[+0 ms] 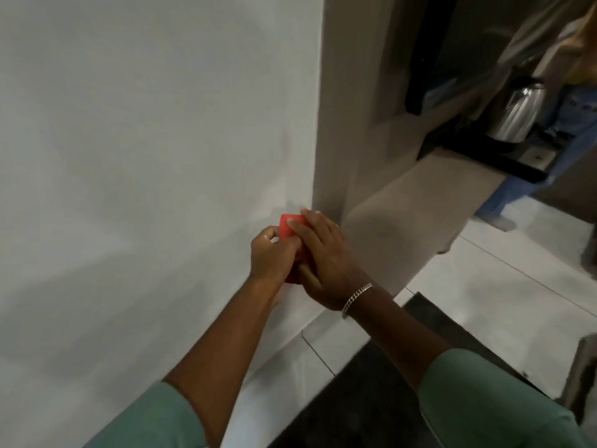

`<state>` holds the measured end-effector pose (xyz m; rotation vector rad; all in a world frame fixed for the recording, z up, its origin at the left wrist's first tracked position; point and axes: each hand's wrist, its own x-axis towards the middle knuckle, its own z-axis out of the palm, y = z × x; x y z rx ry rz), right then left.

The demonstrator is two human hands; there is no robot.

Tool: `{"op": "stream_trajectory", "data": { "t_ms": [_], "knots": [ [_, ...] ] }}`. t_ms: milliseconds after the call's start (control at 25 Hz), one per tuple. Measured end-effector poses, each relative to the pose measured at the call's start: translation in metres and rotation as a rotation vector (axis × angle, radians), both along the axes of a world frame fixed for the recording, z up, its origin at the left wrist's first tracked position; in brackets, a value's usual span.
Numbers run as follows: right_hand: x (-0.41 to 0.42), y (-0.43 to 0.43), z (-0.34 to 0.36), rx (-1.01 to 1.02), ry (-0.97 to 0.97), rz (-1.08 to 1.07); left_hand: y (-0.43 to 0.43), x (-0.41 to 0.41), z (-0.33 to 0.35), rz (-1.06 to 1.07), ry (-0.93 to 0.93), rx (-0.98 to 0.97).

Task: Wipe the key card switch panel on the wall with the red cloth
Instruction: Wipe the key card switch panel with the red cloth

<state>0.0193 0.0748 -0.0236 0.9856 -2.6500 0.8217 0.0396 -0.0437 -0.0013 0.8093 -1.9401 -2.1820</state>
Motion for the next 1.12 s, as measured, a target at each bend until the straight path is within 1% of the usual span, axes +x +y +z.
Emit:
{"op": "stream_trajectory", "data": {
  "t_ms": [120,160,280,440,560,680,760,840,880,920,960,1040,1120],
  "knots": [
    [0.045,-0.057,0.046,-0.04,0.141,0.077,-0.057,0.058,0.055,0.013,0.089,-0.078],
    [0.061,-0.074,0.059,-0.071,0.161,0.09,-0.074,0.077,0.071,0.012,0.104,-0.088],
    [0.114,-0.132,0.101,-0.211,0.21,0.176,-0.13,0.147,0.123,0.02,0.191,-0.149],
    [0.184,-0.207,0.148,-0.355,0.351,0.311,-0.189,0.239,0.188,0.071,0.301,-0.262],
    [0.226,-0.258,0.181,-0.502,0.458,0.323,-0.22,0.303,0.233,0.079,0.411,-0.348],
    [0.257,-0.306,0.217,-0.607,0.501,0.316,-0.252,0.356,0.267,0.139,0.563,-0.511],
    [0.271,-0.333,0.234,-0.641,0.488,0.298,-0.275,0.384,0.278,0.29,0.683,-0.714],
    [0.279,-0.353,0.242,-0.616,0.5,0.279,-0.303,0.407,0.281,0.515,0.79,-1.066],
    [0.281,-0.361,0.241,-0.575,0.51,0.275,-0.32,0.415,0.279,0.619,0.814,-1.245],
    [0.28,-0.369,0.238,-0.519,0.517,0.268,-0.34,0.42,0.276,0.687,0.81,-1.38],
    [0.279,-0.373,0.234,-0.464,0.52,0.256,-0.358,0.423,0.271,0.701,0.769,-1.475],
    [0.277,-0.382,0.227,-0.412,0.532,0.218,-0.394,0.427,0.261,0.602,0.589,-1.674],
    [0.277,-0.392,0.225,-0.435,0.548,0.183,-0.427,0.425,0.25,0.499,0.379,-1.967]
  ]
}}
